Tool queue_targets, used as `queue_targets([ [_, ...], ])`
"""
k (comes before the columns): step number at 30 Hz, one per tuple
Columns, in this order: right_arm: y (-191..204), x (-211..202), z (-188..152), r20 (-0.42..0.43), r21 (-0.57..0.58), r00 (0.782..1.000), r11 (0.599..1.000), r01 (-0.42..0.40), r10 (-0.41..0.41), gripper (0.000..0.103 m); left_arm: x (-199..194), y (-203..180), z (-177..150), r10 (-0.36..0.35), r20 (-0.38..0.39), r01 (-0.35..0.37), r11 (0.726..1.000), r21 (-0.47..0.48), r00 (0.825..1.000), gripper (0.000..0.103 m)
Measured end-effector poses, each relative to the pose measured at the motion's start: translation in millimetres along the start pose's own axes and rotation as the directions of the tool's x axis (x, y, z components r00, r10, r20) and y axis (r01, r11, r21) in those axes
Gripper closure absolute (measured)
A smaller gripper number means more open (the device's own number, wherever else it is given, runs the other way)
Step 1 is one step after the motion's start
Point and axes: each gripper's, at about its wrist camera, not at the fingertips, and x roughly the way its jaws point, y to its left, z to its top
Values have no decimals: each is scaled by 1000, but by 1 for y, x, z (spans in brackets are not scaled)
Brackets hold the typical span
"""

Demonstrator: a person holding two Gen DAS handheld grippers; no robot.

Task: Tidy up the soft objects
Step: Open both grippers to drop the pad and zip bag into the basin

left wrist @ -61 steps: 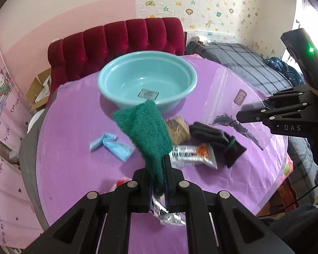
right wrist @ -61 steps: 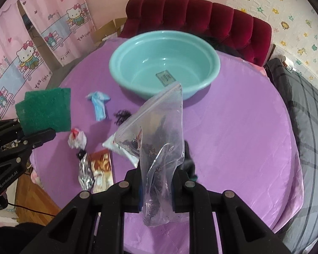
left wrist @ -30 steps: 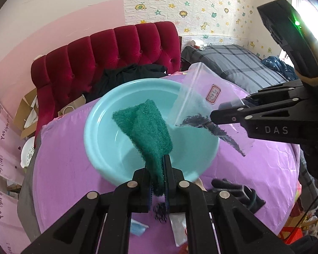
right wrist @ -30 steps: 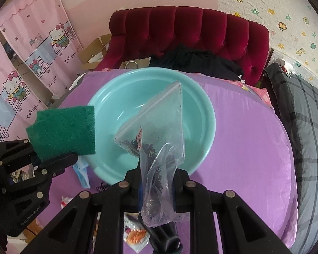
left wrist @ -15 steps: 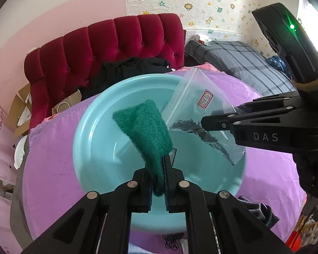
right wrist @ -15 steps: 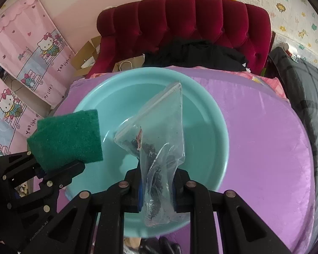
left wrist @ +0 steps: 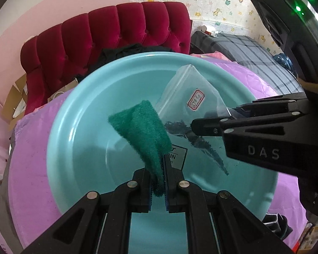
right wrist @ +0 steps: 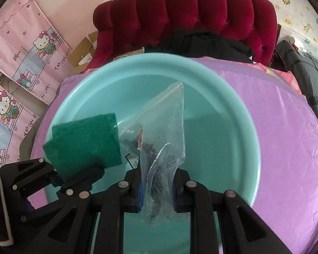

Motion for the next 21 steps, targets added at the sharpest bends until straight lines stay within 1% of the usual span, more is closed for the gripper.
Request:
queue_targets([
  [3, -1, 6, 1, -11, -11, 1000, 1000, 4, -4, 82, 2, -1, 0, 11, 1, -11, 1000, -7, 1000, 94],
  [5, -1, 7, 2, -13, -14, 1000, 1000, 8, -8, 80, 1, -1, 1, 15, 10, -15, 1000, -12, 1000, 92],
  [6, -1, 6, 2, -11, -16, 1000, 1000, 7, -7, 79, -1, -2, 1, 22, 14, -22, 1000, -9, 1000, 87],
  [7, 0, 5, 2, -8, -17, 1000, 1000, 3, -3, 71, -2, -4, 1, 30, 17, -30, 1000, -7, 999, 81],
  [8, 1, 1, 2, 2, -18, 1000, 1000, 6, -6, 58, -2, -4, 2, 36, 20, -36, 999, -7, 999, 60],
  [9, 2, -1, 1, 11, -22, 1000, 1000, 13, -13, 54, -4, -4, 2, 43, 24, -42, 999, -10, 999, 31],
  [10, 4, -4, 2, 21, -32, 1000, 999, 23, -23, 54, -7, -4, 2, 50, 35, -49, 999, -17, 998, 18],
  [11, 6, -7, 2, 31, -41, 999, 999, 36, -34, 51, -9, -3, 3, 54, 45, -54, 998, -22, 998, 2],
  [12, 8, -10, 2, 39, -49, 998, 998, 48, -46, 47, -13, -3, 3, 64, 60, -62, 998, -28, 996, 0],
  [14, 11, -14, 2, 57, -62, 996, 995, 78, -75, 21, -17, -4, 2, 81, 71, -78, 996, -35, 994, 0],
  [17, 12, -21, 0, 79, -65, 991, 992, 112, -107, 3, -20, -4, -2, 103, 65, -100, 994, -44, 993, 0],
  [18, 13, -23, -2, 85, -65, 990, 991, 115, -109, 0, -22, -4, -3, 106, 63, -103, 993, -51, 992, 0],
  [21, 12, -29, -7, 91, -65, 988, 990, 129, -122, 0, -29, -2, -9, 107, 51, -103, 992, -72, 993, 0],
])
